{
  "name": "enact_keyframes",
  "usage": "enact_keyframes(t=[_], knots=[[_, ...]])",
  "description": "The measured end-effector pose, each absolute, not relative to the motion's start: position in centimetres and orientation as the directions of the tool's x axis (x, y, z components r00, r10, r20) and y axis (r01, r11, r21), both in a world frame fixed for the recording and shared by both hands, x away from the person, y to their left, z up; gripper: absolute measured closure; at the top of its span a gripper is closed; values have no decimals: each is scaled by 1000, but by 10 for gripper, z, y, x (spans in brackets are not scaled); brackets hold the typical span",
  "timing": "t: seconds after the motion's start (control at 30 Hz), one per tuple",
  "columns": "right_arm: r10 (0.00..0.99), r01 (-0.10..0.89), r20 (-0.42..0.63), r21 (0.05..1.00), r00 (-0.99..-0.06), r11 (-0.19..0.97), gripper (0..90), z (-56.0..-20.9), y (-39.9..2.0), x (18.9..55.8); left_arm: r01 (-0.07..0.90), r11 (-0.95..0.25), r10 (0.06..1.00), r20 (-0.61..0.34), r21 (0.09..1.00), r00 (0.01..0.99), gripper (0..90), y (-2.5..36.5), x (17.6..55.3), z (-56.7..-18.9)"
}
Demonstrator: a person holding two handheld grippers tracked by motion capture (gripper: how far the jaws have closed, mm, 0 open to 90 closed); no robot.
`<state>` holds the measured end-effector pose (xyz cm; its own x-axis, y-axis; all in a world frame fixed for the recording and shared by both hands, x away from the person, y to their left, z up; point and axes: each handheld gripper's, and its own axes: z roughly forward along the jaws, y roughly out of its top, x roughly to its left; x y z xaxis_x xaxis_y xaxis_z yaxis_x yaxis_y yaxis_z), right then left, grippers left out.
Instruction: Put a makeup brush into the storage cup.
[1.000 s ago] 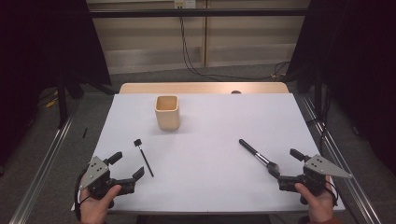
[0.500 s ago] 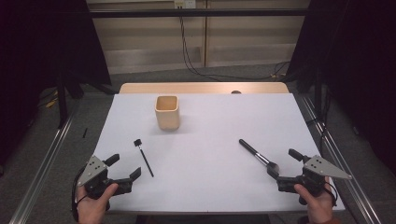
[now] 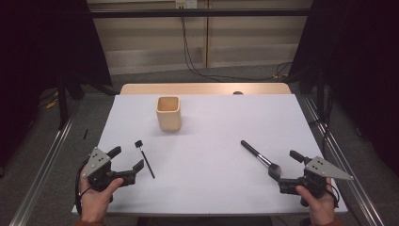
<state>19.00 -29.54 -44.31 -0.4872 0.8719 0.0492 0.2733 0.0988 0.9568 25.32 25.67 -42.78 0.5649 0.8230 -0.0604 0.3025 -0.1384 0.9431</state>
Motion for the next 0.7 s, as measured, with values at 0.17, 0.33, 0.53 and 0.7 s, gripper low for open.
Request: enact_keyframes(t=[0.17,0.33,0.53,0.7], knots=[[873,275,54,957,-484,93,0,-443,-295,190,298,-142,830,-51,944,556,26,259,263,-422],[876,274,54,957,-478,91,0,-443,-295,191,299,-155,827,-43,942,561,28,256,273,-419],[875,280,58,956,-480,90,0,-444,-296,191,313,-177,828,-31,933,560,29,253,287,-419],[875,283,61,955,-479,88,0,-444,-297,191,323,-181,825,-35,929,564,31,251,295,-418]])
